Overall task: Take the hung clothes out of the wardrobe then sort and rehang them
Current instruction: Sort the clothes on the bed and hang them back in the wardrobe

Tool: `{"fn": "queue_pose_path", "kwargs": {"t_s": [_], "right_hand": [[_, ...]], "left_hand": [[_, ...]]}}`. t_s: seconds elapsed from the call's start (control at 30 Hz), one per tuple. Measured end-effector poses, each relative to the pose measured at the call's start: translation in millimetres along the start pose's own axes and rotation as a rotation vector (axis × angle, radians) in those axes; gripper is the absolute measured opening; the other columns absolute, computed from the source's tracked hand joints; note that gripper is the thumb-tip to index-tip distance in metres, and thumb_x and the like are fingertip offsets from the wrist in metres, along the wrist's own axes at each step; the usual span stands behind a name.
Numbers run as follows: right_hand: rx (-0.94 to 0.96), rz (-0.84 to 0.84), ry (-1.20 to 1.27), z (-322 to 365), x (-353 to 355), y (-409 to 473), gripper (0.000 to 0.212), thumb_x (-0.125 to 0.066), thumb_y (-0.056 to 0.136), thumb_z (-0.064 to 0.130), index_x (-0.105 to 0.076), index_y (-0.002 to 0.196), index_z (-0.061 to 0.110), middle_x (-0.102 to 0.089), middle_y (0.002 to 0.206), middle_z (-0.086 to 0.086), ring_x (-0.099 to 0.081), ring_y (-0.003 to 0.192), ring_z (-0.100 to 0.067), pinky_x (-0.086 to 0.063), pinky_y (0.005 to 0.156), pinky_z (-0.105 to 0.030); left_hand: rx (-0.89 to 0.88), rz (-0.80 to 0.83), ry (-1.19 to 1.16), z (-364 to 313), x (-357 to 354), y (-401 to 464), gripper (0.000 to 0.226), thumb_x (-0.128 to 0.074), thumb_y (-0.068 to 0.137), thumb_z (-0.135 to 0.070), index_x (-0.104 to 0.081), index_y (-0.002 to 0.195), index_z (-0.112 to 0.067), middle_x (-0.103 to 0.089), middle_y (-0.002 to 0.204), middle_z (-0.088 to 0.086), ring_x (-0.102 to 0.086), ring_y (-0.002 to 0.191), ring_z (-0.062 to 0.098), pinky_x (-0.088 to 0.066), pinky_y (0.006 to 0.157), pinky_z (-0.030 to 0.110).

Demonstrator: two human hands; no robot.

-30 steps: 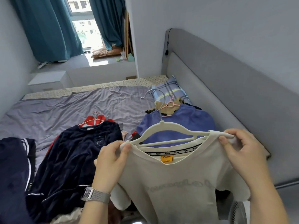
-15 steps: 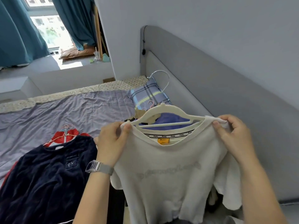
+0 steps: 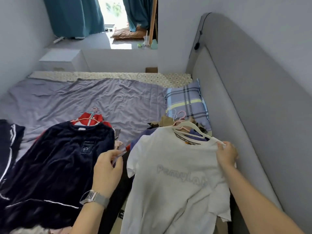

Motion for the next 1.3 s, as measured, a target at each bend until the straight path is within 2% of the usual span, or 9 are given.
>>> {"fn": "queue_pose_path", "kwargs": {"t_s": [0.13,0.27,0.33,0.43,0.5,0.67,0.83,1.07,1.3], "right_hand": [[-0.023,0.104,-0.361,-9,-38,15,0.055,-0.07,0.079,0.019,-0.047,0.126,0.004,-0.047,0.132,-0.021,-0.041,0.125,-0.038,-0.02,0.112,-0.049],[0.338,0.128,-0.672,49,-67,-6,0.057,-0.066,0.073,0.014,-0.047,0.127,0.014,-0.051,0.129,-0.01,-0.044,0.122,-0.029,-0.02,0.111,-0.047],[0.511,0.327,-0.573,90,-93,-31,0.052,-0.061,0.075,0.016,-0.051,0.126,0.02,-0.057,0.124,-0.005,-0.05,0.118,-0.027,-0.033,0.104,-0.041],[0.524,0.887,-0.391,139,-130,-94,0.042,-0.055,0.087,0.023,-0.052,0.129,0.018,-0.058,0.127,-0.006,-0.053,0.117,-0.025,-0.041,0.094,-0.03],[0.575,1.061,-0.345,162,-144,-143,0.033,-0.054,0.089,0.023,-0.061,0.122,0.018,-0.062,0.123,-0.003,-0.057,0.111,-0.021,-0.043,0.092,-0.026],[0.584,0.752,0.097,204,-159,-227,0.03,-0.056,0.085,0.006,-0.061,0.112,0.018,-0.059,0.102,0.004,-0.055,0.094,-0.012,-0.04,0.083,-0.018],[0.521,0.667,0.08,234,-203,-294,0.037,-0.057,0.08,0.003,-0.058,0.116,0.011,-0.062,0.108,-0.005,-0.057,0.101,-0.023,-0.046,0.087,-0.031],[0.428,0.778,-0.03,280,-273,-398,0.031,-0.056,0.081,0.004,-0.059,0.112,0.009,-0.06,0.106,-0.003,-0.057,0.101,-0.019,-0.038,0.081,-0.023],[0.388,0.814,-0.088,315,-313,-403,0.033,-0.056,0.085,0.006,-0.057,0.117,0.012,-0.058,0.11,-0.002,-0.053,0.096,-0.012,-0.037,0.079,-0.021]], "left_hand": [[0.009,0.023,0.028,10,-13,-11,0.02,-0.06,0.086,-0.007,-0.064,0.103,-0.016,-0.056,0.098,-0.007,-0.051,0.093,0.007,-0.038,0.083,0.022],[0.059,0.007,0.061,26,-11,-10,0.019,-0.059,0.086,-0.006,-0.065,0.102,-0.015,-0.059,0.1,-0.004,-0.051,0.092,0.007,-0.038,0.083,0.022],[0.072,0.007,0.065,33,-10,-6,0.019,-0.059,0.086,-0.006,-0.065,0.102,-0.015,-0.06,0.1,-0.003,-0.052,0.091,0.006,-0.038,0.081,0.02],[0.084,0.041,0.064,46,-5,-2,0.018,-0.059,0.087,-0.01,-0.064,0.102,-0.018,-0.058,0.099,-0.005,-0.052,0.09,0.004,-0.037,0.077,0.017],[0.098,0.064,0.053,62,5,1,0.017,-0.059,0.087,-0.011,-0.063,0.1,-0.021,-0.058,0.098,-0.007,-0.053,0.088,0.003,-0.036,0.072,0.013],[0.157,0.078,0.028,130,64,2,0.017,-0.057,0.087,-0.012,-0.06,0.097,-0.026,-0.059,0.097,-0.009,-0.057,0.085,0.001,-0.04,0.07,0.015],[0.199,0.066,0.011,225,158,4,0.017,-0.057,0.086,-0.009,-0.059,0.095,-0.024,-0.062,0.088,-0.007,-0.059,0.08,0.005,-0.04,0.068,0.014],[0.183,0.052,0.014,323,269,30,0.016,-0.054,0.088,-0.01,-0.061,0.092,-0.024,-0.065,0.084,-0.006,-0.059,0.076,0.005,-0.04,0.065,0.012],[0.152,0.063,0.022,356,258,90,0.017,-0.054,0.088,-0.016,-0.059,0.09,-0.031,-0.064,0.086,-0.007,-0.059,0.075,0.002,-0.04,0.069,0.011]]}}
Point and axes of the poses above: each hand's wrist, its own y-axis towards the middle knuckle, its own x-axis out of the back of the hand, z = x × y, the point moved 5 cm from there along y, towards the middle knuckle
